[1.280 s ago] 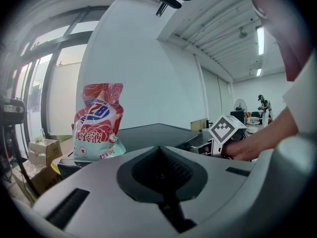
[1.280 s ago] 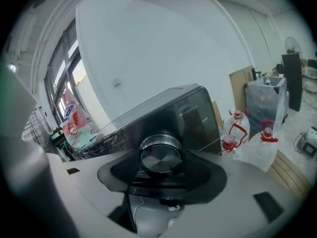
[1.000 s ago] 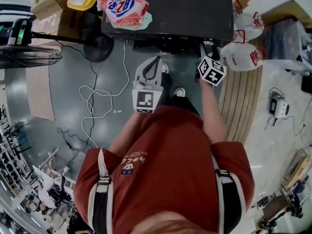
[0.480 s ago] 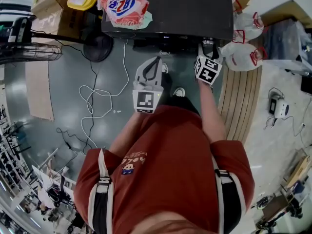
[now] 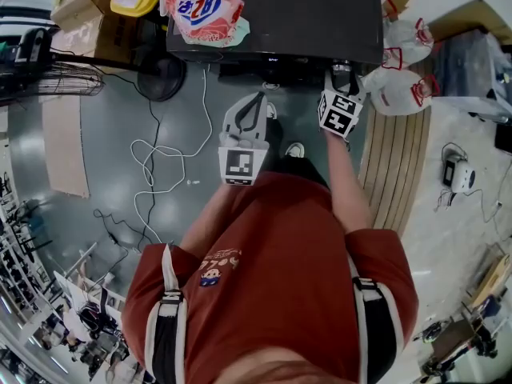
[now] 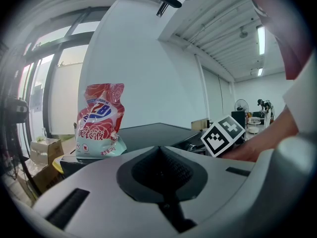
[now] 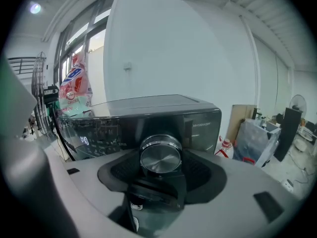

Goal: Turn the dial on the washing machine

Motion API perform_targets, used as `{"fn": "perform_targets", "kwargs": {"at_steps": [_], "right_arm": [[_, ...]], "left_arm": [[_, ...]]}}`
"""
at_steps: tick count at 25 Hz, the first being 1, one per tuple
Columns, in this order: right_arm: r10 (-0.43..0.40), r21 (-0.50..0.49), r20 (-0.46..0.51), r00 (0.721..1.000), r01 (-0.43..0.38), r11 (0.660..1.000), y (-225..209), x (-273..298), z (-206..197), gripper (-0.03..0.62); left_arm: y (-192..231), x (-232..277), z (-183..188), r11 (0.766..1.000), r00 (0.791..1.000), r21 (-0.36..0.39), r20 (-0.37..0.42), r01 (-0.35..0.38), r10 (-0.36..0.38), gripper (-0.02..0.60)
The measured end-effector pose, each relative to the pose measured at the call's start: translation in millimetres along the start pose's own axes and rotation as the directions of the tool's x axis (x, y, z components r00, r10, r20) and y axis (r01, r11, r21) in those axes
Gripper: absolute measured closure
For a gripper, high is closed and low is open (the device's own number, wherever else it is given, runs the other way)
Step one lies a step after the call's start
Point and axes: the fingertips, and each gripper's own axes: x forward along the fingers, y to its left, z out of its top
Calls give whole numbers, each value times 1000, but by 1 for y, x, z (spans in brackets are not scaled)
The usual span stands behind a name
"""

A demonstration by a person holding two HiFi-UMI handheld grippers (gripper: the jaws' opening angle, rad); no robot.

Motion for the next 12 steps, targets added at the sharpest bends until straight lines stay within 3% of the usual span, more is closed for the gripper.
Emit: {"fn": "perform_targets", "kwargs": {"at_steps": [8, 12], "right_arm": [[-43, -93, 8, 999, 43, 995, 2, -1, 1, 321], [-81, -186, 4, 997, 80, 979, 3, -2, 1, 321]], "left_arm": [[-2, -1, -2, 1000, 1000, 6, -4, 0, 0, 571], [-3, -1, -2, 1000, 1000, 8, -4, 3, -3, 571]]}}
